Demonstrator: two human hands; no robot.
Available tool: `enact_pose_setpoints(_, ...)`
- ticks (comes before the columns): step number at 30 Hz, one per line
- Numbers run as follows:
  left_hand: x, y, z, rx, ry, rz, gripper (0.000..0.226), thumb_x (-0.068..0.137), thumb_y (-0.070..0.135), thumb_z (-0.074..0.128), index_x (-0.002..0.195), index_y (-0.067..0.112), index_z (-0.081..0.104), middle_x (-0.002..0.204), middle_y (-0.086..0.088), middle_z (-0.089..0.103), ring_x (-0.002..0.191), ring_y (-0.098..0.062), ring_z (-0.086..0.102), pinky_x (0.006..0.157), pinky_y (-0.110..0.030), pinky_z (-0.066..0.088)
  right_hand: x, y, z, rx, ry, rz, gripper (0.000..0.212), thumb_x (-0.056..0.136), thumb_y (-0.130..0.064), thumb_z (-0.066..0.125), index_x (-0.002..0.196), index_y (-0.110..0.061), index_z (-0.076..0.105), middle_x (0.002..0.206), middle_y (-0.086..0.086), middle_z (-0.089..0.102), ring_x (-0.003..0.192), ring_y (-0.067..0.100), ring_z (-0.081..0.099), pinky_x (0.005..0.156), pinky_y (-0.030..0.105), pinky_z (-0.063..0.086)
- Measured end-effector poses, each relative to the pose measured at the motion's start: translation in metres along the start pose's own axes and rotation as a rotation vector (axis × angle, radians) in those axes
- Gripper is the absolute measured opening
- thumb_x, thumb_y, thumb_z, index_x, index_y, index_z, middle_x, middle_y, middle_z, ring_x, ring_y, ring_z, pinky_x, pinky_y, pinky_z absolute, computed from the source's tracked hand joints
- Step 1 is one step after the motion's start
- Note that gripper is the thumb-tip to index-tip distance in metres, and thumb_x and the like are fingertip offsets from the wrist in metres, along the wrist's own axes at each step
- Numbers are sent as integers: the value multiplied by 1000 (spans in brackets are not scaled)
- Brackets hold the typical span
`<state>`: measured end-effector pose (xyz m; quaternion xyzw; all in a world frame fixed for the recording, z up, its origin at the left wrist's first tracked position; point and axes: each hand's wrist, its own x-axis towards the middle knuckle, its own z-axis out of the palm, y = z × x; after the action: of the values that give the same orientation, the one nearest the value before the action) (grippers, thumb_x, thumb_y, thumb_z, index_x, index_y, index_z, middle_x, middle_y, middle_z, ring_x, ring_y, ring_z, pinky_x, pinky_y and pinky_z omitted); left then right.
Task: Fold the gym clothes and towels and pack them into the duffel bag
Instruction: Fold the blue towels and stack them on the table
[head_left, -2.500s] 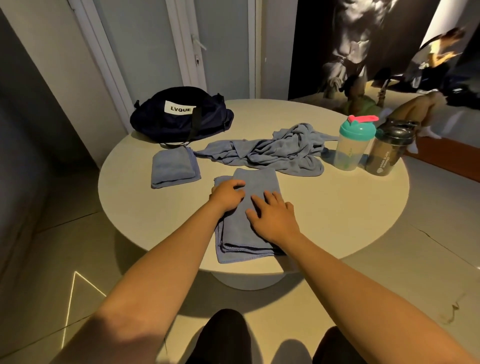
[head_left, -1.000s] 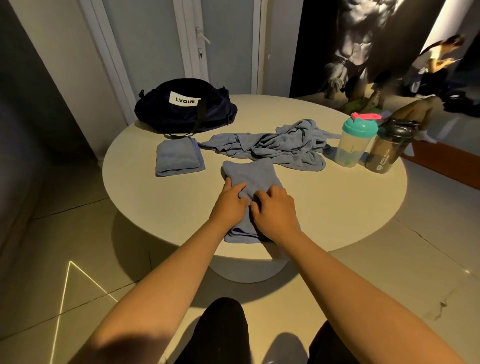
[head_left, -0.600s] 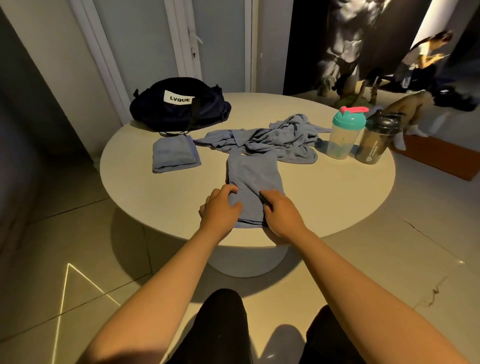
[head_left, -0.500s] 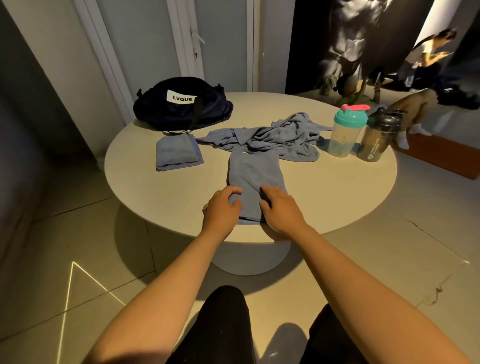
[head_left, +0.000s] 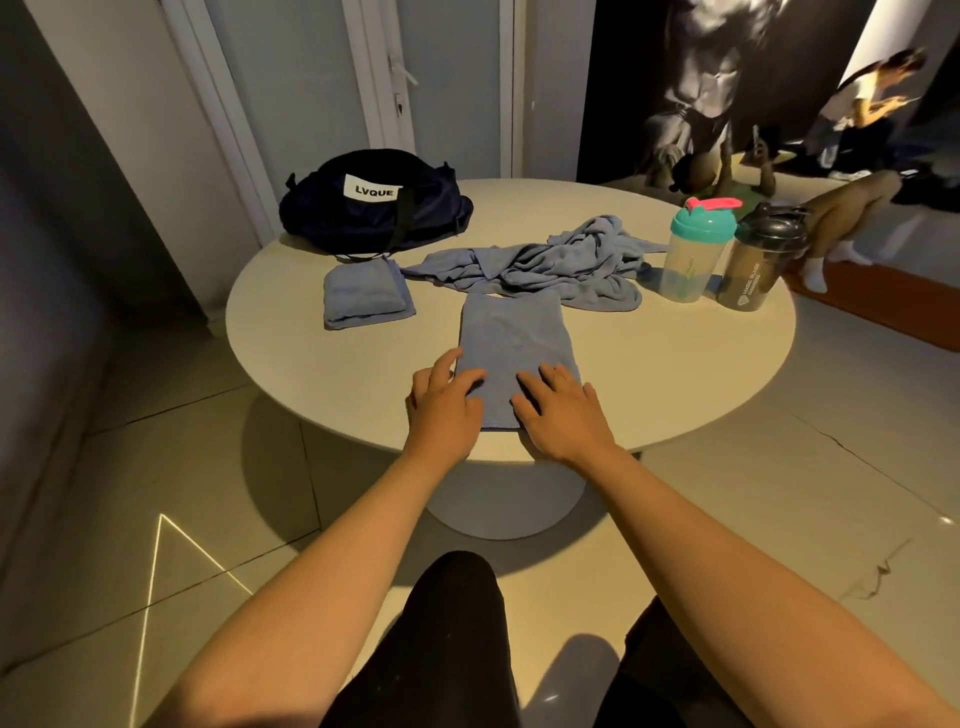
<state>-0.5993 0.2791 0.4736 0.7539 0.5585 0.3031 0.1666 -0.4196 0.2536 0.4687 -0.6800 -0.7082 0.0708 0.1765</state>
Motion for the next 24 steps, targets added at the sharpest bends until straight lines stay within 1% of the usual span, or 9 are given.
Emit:
enact_pose_setpoints(3,-8,-1,-2,27,-158,111,41,99,42,56,139,31,55,151,8,43,141,-20,26,117,-37,28,-12,2,5,52,177,-43,43,102,-45,38,130,-20,58,125,4,55,116,28,51,91,40,44)
enact_pose_setpoints(5,-8,-5,-5,65,-247,123,55,94,54,59,144,34,49,153,9,39,142,-19,22,118,-39,26,-17,2,4,126,212,-35,41,102,-43,45,132,-19,61,130,5,57,116,25,53,95,38,45)
enact_pose_setpoints(7,-7,-8,-5,48,-243,113,55,94,51,61,145,32,50,156,6,37,143,-20,22,119,-40,25,-20,2,2,151,221,-29,41,102,-42,47,133,-20,62,133,3,57,117,23,53,97,37,45)
enact_pose_setpoints(10,-7,-8,-1,-33,-148,101,45,99,37,61,140,22,57,155,0,42,142,-22,32,117,-37,31,-21,6,-1,242,226,-53,35,99,-38,53,130,-24,63,130,0,59,115,21,54,96,39,46)
enact_pose_setpoints(14,-10,-1,1,-122,-81,99,38,100,28,61,136,17,61,155,-1,42,137,-18,42,109,-26,36,-22,10,-10,511,193,-80,11,90,-17,62,99,-23,62,107,-4,56,94,9,54,83,29,48)
enact_pose_setpoints(17,-11,8,2,-157,0,122,27,99,24,62,125,16,64,136,-1,55,120,-16,54,90,-6,35,-25,13,-18,615,185,-68,14,88,-7,62,96,-19,61,102,-6,55,93,3,54,80,15,44)
enact_pose_setpoints(19,-11,11,1,-190,28,159,22,98,22,63,119,15,64,124,0,60,110,-15,57,82,-1,35,-26,14,-22,650,186,-46,21,88,-4,60,99,-21,64,104,-9,57,97,2,55,81,8,42)
enact_pose_setpoints(22,-8,11,-3,-274,37,211,24,96,16,66,120,14,66,120,2,62,107,-10,57,85,0,39,-29,15,-25,678,203,-29,28,84,3,57,97,-21,65,105,-5,57,98,3,54,81,4,38)
enact_pose_setpoints(24,-6,12,-5,-340,1,203,35,94,11,67,128,20,61,124,6,58,109,-6,55,87,-3,43,-30,14,-27,664,210,-38,28,82,6,58,97,-16,65,107,-1,58,98,9,54,80,4,38)
